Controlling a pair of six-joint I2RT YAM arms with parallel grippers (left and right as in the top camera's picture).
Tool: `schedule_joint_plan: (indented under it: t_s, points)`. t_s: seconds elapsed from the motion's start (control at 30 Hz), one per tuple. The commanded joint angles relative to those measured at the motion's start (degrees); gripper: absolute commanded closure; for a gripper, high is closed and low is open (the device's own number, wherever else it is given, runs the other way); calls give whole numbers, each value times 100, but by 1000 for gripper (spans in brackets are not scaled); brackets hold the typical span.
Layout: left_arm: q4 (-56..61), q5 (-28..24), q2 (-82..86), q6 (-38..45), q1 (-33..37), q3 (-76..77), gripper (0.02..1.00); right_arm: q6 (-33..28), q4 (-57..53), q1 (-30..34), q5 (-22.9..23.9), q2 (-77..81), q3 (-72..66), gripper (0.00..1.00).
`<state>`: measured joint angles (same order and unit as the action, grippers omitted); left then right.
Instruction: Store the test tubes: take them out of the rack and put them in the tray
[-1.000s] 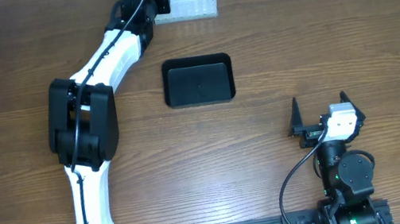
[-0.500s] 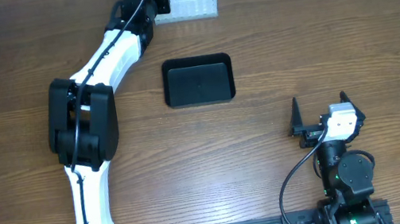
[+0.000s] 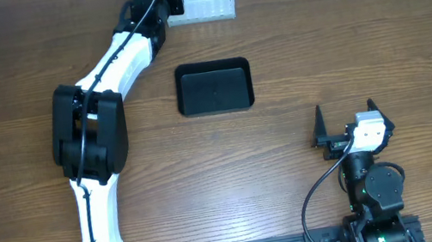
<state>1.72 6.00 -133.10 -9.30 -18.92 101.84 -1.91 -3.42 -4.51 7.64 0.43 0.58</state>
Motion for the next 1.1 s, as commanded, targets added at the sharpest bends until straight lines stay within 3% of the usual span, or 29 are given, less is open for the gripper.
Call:
schedule_joint_plan:
  t_s: [0.03, 0.33, 0.5, 0.63, 0.77, 0.87, 1.1]
  points:
    - [-50, -13, 186, -11, -11, 131, 925, 11, -20, 35, 79, 7, -28, 7]
    - [-177, 116, 2157, 721, -81, 131, 923, 11, -20, 35, 79, 7, -28, 9]
    - [-546, 107, 3073, 730, -151, 131, 941, 11, -20, 35, 79, 7, -28, 7]
    - [-1958, 114, 3565, -85, -378, 131, 925, 11, -20, 35, 79, 7, -28, 9]
    - [-3932, 125, 3508, -1132, -739, 129, 976, 11, -20, 35, 79, 7, -28, 7]
    - [-4937, 424, 3204, -1963, -964, 129, 978, 11, -20, 35, 79, 7, -28, 7]
    - [-5764, 802, 2234, -2295, -1279, 129, 972, 11, -20, 35, 79, 7, -28, 9]
